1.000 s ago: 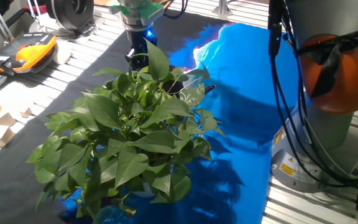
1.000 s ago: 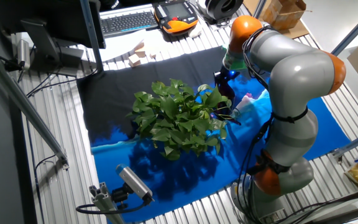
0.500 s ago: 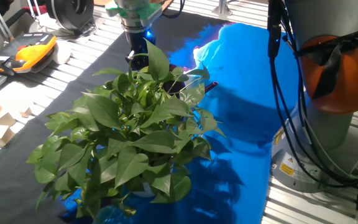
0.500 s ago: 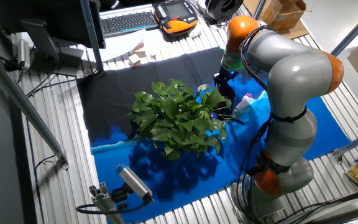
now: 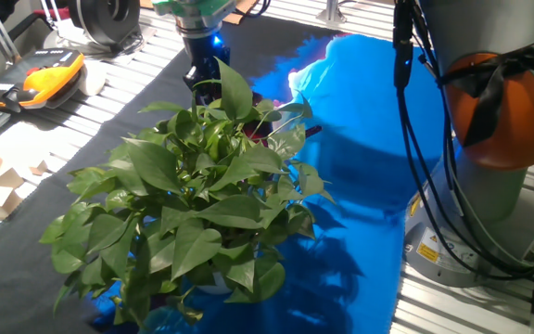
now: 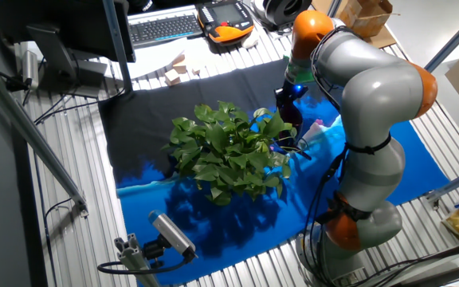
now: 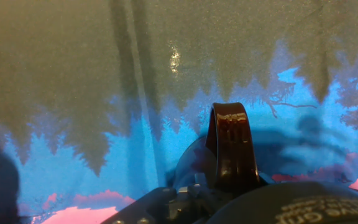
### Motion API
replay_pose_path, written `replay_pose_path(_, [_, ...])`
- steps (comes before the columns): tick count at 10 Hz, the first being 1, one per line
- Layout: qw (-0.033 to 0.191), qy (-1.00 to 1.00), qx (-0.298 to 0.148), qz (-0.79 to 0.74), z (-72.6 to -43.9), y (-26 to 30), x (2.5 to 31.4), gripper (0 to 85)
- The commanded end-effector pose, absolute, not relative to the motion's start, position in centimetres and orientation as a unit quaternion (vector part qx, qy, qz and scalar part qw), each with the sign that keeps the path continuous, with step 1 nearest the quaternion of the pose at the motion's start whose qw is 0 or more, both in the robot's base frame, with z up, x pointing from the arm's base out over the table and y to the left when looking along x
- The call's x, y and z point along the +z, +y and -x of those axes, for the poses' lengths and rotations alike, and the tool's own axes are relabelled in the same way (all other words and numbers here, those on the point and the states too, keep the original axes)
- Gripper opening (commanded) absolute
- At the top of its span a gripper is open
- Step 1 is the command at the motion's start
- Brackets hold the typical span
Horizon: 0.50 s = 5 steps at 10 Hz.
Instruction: Water the plant
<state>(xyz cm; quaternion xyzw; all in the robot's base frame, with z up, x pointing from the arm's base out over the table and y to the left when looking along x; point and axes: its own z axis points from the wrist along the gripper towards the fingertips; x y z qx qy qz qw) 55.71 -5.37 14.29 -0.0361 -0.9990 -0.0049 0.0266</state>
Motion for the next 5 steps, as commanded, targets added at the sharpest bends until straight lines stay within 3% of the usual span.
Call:
replay_pose_path(1, [0.029, -0.999, -0.005, 0.035, -55.71, -5.36, 14.31, 0.0])
replay_pose_path(5, [0.041, -0.999, -0.004, 0.03, -55.86, -5.48, 15.17, 0.0])
